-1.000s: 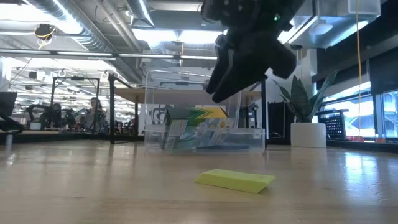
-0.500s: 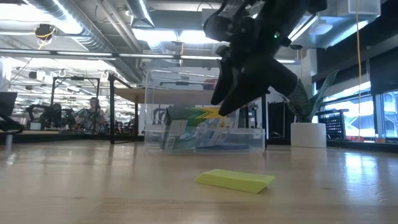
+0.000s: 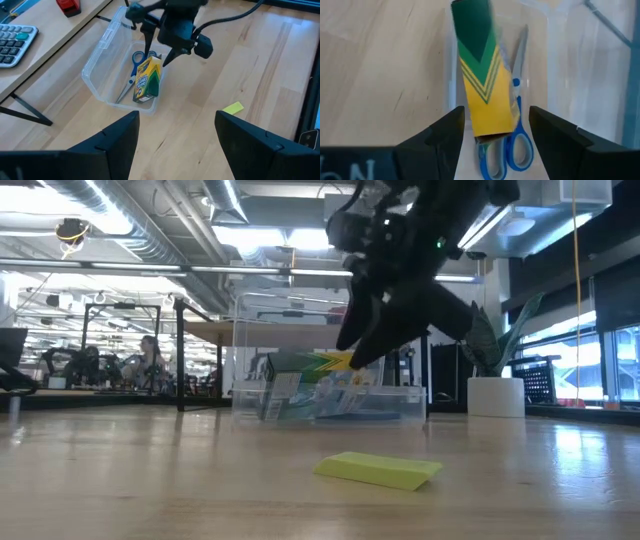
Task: Pack school essentials
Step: Put the yellow crayon box into the transparent supply box
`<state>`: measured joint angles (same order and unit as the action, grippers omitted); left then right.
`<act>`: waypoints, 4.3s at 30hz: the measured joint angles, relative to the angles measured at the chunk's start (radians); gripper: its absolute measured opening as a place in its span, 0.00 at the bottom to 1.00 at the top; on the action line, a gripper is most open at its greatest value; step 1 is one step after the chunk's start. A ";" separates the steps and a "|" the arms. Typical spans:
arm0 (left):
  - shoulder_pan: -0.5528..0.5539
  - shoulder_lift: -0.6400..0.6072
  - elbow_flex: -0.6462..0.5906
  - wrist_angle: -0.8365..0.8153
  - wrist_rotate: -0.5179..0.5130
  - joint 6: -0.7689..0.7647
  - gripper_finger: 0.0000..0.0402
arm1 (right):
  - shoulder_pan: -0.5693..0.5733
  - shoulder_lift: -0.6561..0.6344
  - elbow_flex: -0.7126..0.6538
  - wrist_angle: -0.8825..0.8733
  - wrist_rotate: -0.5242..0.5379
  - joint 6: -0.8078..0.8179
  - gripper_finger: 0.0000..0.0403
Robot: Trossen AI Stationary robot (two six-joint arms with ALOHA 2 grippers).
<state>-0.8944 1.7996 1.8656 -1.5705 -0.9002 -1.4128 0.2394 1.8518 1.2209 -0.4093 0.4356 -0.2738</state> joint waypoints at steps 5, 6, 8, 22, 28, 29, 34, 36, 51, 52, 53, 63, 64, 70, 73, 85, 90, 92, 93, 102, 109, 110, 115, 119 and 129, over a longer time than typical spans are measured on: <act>0.000 0.000 0.000 0.000 0.000 0.000 0.63 | 0.000 0.037 0.000 -0.004 0.041 -0.048 0.56; 0.000 0.000 0.000 0.000 0.000 -0.001 0.63 | 0.000 0.041 0.000 -0.005 0.058 -0.051 0.56; 0.000 0.000 0.000 0.000 0.000 -0.001 0.63 | 0.000 0.043 0.000 -0.004 0.066 -0.050 0.56; 0.000 0.000 0.000 0.000 0.000 -0.002 0.63 | 0.000 0.043 0.001 0.002 0.041 -0.048 0.25; 0.000 0.000 0.000 0.000 0.000 -0.002 0.63 | 0.000 0.043 0.001 0.001 0.037 -0.011 0.19; 0.000 0.000 0.000 0.000 0.000 -0.002 0.63 | 0.000 0.043 0.001 0.002 0.037 0.001 0.19; 0.000 0.000 0.000 0.000 0.000 -0.002 0.63 | 0.014 0.044 0.001 0.001 0.088 0.005 0.19; 0.000 0.000 0.000 0.000 0.000 -0.002 0.63 | 0.023 0.044 0.001 0.002 0.116 0.006 0.18; 0.000 0.000 0.000 0.000 0.000 -0.002 0.63 | 0.079 0.044 0.001 0.063 0.271 0.037 0.18; 0.000 0.000 0.000 0.000 0.000 -0.002 0.63 | 0.078 0.044 0.001 0.063 0.271 0.054 0.18; 0.000 0.000 0.000 0.000 0.000 -0.002 0.63 | 0.074 0.044 0.001 0.062 0.271 0.064 0.18; 0.000 0.000 0.000 0.005 0.001 -0.002 0.63 | 0.052 0.089 0.000 0.073 0.327 0.057 0.18; 0.000 0.000 0.000 0.007 0.003 -0.003 0.63 | 0.052 0.090 0.000 0.078 0.320 0.057 0.18; 0.000 0.000 0.000 0.009 0.007 -0.002 0.63 | 0.048 0.090 0.000 0.085 0.258 0.062 0.18; 0.000 0.000 0.000 0.009 0.008 -0.002 0.63 | 0.042 0.090 0.000 0.084 0.207 0.064 0.18; 0.000 0.000 0.000 0.012 0.008 -0.003 0.63 | 0.029 0.091 0.000 0.084 0.288 0.086 0.18; 0.000 0.000 0.000 0.011 0.008 -0.019 0.63 | 0.021 0.091 0.000 0.084 0.271 0.089 0.18; 0.000 0.000 0.000 0.012 0.008 -0.021 0.63 | 0.013 0.091 0.000 0.084 0.240 0.091 0.18; 0.000 0.000 0.000 0.012 0.008 -0.022 0.63 | 0.009 0.091 0.000 0.084 0.239 0.100 0.18; 0.000 0.000 0.000 0.012 0.008 -0.022 0.63 | -0.018 0.091 0.000 0.083 0.243 0.112 0.22; 0.000 0.000 0.000 0.012 0.008 -0.026 0.63 | -0.018 0.091 0.000 0.085 0.244 0.111 0.34; 0.000 0.000 0.000 0.012 0.008 -0.026 0.63 | -0.018 0.091 0.000 0.085 0.244 0.110 0.36; 0.000 0.000 0.000 0.012 0.008 -0.026 0.63 | -0.015 0.091 0.000 0.077 0.244 0.108 0.44; 0.000 0.000 0.000 0.012 0.008 -0.026 0.63 | -0.004 0.088 0.001 0.075 0.244 0.103 0.47; 0.000 0.000 0.000 0.012 0.008 -0.026 0.63 | 0.029 0.079 0.003 0.072 0.281 0.058 0.47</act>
<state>-0.8944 1.8000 1.8656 -1.5589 -0.8925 -1.4387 0.2679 1.9308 1.2240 -0.3374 0.7162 -0.2158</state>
